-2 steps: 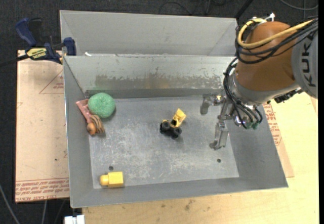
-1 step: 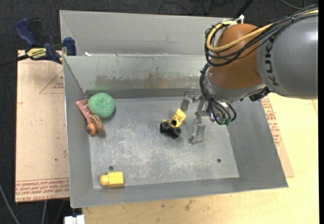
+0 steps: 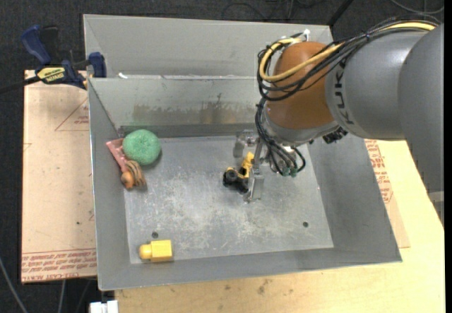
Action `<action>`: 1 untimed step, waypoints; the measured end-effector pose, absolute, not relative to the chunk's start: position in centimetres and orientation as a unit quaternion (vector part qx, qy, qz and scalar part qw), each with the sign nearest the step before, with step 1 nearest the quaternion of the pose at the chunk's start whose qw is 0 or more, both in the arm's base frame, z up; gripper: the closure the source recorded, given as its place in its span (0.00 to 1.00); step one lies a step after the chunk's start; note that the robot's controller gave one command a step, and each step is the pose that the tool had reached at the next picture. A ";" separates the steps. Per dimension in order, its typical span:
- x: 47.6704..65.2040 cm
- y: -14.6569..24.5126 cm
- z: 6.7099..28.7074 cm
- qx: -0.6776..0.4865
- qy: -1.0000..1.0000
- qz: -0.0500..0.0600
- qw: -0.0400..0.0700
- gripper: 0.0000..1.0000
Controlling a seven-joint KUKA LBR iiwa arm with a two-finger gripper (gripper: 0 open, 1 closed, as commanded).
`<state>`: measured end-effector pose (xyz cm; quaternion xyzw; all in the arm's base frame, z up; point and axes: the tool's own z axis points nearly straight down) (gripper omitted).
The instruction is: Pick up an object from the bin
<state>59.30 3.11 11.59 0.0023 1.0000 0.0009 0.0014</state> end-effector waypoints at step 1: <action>63.4 2.7 7.9 -0.082 0.997 0.001 0.003 1.00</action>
Offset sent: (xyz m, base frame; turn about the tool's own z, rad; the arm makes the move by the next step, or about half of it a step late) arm 0.0000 0.0000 0.0000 0.0000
